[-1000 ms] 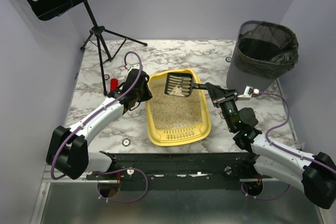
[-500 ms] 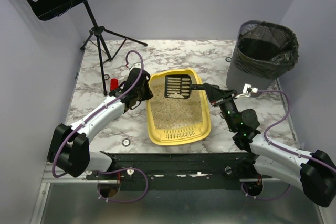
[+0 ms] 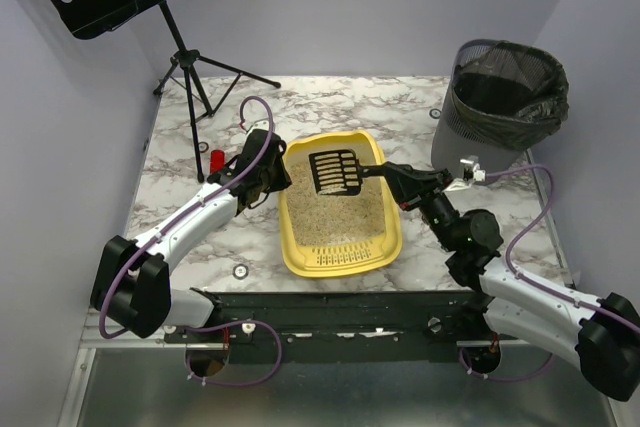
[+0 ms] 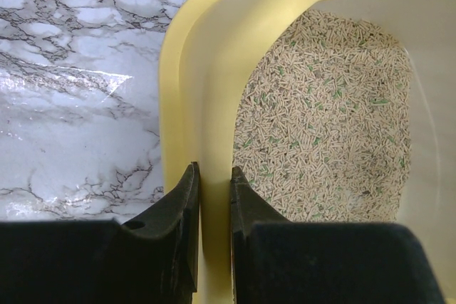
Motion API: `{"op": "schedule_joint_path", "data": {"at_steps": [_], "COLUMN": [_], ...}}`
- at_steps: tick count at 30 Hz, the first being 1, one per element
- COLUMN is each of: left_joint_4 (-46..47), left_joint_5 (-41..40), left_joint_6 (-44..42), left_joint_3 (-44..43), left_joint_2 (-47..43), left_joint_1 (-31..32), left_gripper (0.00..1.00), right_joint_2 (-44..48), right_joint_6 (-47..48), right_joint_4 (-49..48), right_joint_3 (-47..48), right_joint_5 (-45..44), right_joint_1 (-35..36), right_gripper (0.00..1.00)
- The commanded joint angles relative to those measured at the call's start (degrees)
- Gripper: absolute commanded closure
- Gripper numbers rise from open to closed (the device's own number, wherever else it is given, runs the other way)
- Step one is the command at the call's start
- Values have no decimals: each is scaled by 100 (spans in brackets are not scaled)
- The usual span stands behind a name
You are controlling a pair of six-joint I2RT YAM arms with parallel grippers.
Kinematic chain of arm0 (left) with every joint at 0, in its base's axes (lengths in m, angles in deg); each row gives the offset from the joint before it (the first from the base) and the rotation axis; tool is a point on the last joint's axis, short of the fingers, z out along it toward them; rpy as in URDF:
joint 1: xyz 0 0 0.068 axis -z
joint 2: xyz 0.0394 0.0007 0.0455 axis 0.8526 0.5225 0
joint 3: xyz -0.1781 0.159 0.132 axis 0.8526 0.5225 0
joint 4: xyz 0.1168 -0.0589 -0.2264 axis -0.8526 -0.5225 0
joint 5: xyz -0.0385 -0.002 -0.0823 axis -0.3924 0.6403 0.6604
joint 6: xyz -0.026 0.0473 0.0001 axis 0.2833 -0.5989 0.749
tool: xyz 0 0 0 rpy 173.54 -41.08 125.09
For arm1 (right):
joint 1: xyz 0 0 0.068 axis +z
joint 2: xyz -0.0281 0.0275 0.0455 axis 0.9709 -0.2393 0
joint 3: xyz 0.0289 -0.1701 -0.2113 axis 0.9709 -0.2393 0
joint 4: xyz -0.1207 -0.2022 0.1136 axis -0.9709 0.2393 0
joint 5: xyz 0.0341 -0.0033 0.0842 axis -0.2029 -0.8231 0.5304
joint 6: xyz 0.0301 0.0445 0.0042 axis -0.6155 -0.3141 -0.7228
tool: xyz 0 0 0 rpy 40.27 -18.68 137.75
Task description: Clean the litter box
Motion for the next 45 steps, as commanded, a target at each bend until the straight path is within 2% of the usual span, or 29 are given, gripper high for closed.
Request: {"op": "schedule_joint_path", "data": {"at_steps": [1,6,21,23,24,25,26,28,29,30,33,36,37,39,41,43,44,45], "left_joint_4": [167,167,149,123,114,53,18,-79,-71,-62,-79,-35,-44,-62,-53,-27,-26,-9], "left_joint_5": [619,593,611,611,628,637,637,637,637,637,637,768,786,813,857,883,892,909], "left_joint_6": [349,314,287,287,287,287,305,305,296,287,305,314,305,296,287,278,270,278], "left_joint_3": [-12,-29,-12,-29,-56,-73,-100,-152,-153,-135,-135,-109,-117,-152,-179,-205,-214,-231], "left_joint_2": [178,169,160,169,178,195,222,231,222,231,248,266,275,310,327,319,319,310], "left_joint_1": [51,51,51,51,51,51,51,51,51,43,51,51,51,43,51,51,51,51], "left_gripper": [100,100,100,100,100,100,100,100,100,100,100,100,100,100,100,100,97,91], "right_joint_2": [88,132,150,141,106,132,141,124,115,132,342,396,344,45,-323,-579,-675,-885], "right_joint_6": [1153,1462,1655,1044,387,-1612,-2380,-3524,-3748,-3846,-3908,-3173,-2396,-1776,-768,-473,-315,-200], "right_joint_4": [195,512,574,748,1106,1771,3309,4479,5398,5634,5926,5769,5620,5452,5329,5390,5381,5390], "right_joint_3": [352,528,546,554,633,764,974,1528,1687,1880,1952,1969,2065,2250,2556,2733,2839,2901], "right_joint_5": [797,912,1080,337,-277,-1319,-1399,-1408,-1434,-1461,-1653,-2005,-1893,-1621,-936,-479,-294,-144], "right_joint_1": [-20,-20,-20,-20,-37,-72,-142,-178,-178,-178,-178,-178,-178,-178,-178,-178,-187,-178], "right_gripper": [100,99,100,100,100,100,100,100,100,100,100,100,100,98,94,88,87,79]}}
